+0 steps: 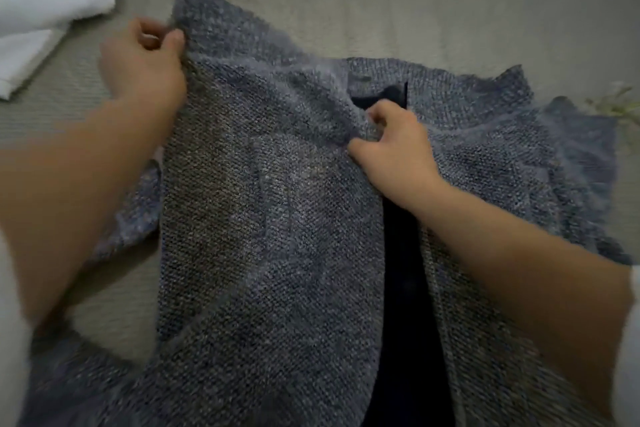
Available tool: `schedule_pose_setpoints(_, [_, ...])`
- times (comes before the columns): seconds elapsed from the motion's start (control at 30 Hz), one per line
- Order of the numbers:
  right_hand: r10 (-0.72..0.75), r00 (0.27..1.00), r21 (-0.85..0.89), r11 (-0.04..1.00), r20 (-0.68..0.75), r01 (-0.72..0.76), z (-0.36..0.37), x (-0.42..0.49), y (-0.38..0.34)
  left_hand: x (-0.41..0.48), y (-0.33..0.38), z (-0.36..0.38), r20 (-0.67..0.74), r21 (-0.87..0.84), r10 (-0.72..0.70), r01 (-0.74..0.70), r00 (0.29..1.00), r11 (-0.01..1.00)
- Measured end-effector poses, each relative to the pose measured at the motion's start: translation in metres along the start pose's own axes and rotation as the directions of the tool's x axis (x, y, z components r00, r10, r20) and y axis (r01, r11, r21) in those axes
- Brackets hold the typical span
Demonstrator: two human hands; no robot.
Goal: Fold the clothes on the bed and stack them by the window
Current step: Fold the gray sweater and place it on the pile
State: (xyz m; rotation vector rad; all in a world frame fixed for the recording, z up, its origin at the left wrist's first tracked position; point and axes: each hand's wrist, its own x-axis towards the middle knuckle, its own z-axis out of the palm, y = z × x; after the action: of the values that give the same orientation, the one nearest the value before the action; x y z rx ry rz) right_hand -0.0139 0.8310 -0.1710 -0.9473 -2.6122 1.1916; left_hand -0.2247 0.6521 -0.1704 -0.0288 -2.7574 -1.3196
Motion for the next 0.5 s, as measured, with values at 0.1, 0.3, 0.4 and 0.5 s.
schedule_pose_setpoints(0.1, [0.092,0.987,-0.085,0.993,0.129,-0.082,0.012,0.011,-0.003,-0.007,-0.008,0.005,0.104,0.144,-0.075,0.060,0.992,0.988])
schedule_pose_setpoints(0.3, [-0.062,0.998,-0.288,0.956,0.008,0.061,0.010,-0.006,0.004,-0.131,-0.018,0.013,0.540,0.256,0.368,-0.564,0.757,0.785])
schedule_pose_setpoints(0.4, [-0.158,0.977,-0.577,0.815,-0.143,0.048,-0.020,-0.016,0.023,-0.174,-0.033,0.010,0.613,0.242,0.378,-0.621,0.693,0.746])
schedule_pose_setpoints(0.5, [-0.141,0.968,-0.685,0.728,-0.206,-0.040,-0.042,-0.029,0.046,-0.173,-0.033,0.011,0.563,0.252,0.376,-0.586,0.736,0.770])
